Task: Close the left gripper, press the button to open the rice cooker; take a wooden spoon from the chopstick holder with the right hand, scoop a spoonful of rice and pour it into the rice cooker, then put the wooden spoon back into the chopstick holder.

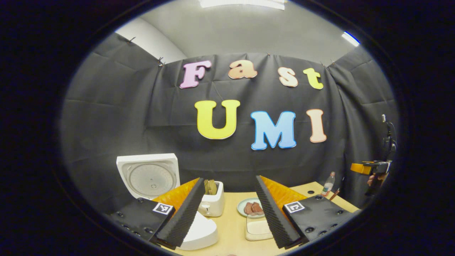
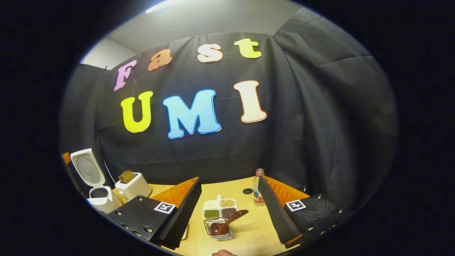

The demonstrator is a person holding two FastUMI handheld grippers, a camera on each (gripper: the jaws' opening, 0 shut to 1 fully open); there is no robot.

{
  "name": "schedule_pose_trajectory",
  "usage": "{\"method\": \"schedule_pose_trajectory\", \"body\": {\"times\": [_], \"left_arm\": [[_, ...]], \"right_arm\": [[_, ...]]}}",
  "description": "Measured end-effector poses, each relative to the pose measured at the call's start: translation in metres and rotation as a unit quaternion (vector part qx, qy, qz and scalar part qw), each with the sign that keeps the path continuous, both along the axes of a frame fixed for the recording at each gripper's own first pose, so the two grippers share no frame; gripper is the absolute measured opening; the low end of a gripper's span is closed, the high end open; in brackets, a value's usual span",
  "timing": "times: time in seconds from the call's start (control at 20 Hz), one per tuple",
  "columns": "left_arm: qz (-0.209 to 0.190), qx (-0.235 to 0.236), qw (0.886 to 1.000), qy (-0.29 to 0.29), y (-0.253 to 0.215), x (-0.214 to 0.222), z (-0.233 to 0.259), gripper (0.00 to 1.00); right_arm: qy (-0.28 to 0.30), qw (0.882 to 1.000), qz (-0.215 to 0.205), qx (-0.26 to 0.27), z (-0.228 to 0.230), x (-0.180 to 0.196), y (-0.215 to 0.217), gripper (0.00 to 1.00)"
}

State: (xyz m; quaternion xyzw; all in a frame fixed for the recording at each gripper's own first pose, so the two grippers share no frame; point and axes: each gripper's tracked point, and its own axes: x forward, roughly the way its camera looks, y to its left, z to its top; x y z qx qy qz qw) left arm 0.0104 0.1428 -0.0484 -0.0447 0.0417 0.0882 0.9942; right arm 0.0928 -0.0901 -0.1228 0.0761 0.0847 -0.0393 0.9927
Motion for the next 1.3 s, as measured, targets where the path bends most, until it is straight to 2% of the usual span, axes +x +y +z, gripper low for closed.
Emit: {"method": "schedule_pose_trajectory", "body": {"times": [0.15,0.3,0.65,0.85,1.0,1.15,1.3], "left_arm": [[0.020,-0.020,1.000,-0.007,0.043,0.012,0.019,0.98],[0.049,-0.018,0.999,-0.010,0.090,0.024,0.035,0.96],[0.089,-0.025,0.996,-0.012,0.176,0.053,0.064,0.98],[0.109,-0.018,0.994,0.000,0.217,0.065,0.052,0.96],[0.123,-0.044,0.991,0.002,0.250,0.082,0.033,0.96],[0.150,-0.031,0.988,0.009,0.288,0.102,0.015,0.97],[0.159,-0.034,0.987,0.013,0.318,0.121,0.001,0.97]], "right_arm": [[-0.022,1.000,0.011,-0.005,0.017,-0.002,0.015,0.96],[-0.040,0.998,0.043,0.009,0.029,-0.003,0.044,0.97],[-0.033,0.997,0.068,0.005,0.027,0.008,0.080,0.97],[-0.022,0.997,0.068,0.002,0.022,0.008,0.091,0.97],[-0.016,0.998,0.064,-0.012,0.021,0.009,0.094,0.97],[-0.016,0.998,0.053,-0.028,0.023,0.006,0.091,0.97],[-0.012,0.999,0.033,-0.033,0.023,0.001,0.082,0.97]]}}
